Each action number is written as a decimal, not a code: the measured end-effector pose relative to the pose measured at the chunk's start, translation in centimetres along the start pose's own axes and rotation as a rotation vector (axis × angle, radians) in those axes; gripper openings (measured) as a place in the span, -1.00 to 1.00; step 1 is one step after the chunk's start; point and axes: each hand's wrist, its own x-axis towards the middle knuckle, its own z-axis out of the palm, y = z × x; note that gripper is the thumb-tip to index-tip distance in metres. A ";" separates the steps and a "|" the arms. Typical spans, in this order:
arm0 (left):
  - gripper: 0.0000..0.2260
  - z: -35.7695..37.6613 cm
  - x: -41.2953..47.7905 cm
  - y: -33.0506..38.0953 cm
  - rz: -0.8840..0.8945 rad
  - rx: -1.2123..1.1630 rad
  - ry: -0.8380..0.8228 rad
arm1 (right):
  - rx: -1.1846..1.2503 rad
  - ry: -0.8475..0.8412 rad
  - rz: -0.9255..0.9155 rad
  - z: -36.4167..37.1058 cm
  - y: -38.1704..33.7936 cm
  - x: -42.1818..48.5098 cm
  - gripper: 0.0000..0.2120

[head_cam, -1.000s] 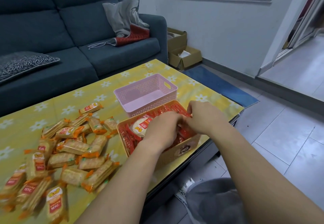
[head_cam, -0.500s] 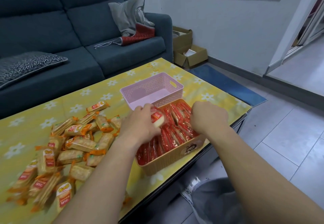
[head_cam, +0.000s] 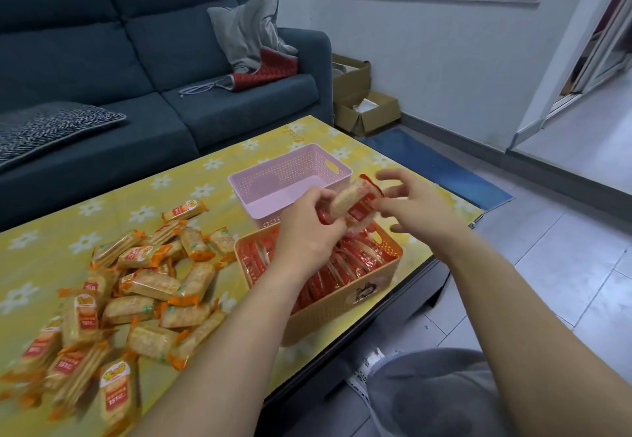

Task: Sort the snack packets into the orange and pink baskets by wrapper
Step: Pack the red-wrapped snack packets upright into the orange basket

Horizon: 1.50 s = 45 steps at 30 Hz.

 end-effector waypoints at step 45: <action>-0.84 4.0 0.1 -1.2 0.266 0.311 -0.148 | -0.499 -0.056 0.255 1.9 4.4 2.4 -0.51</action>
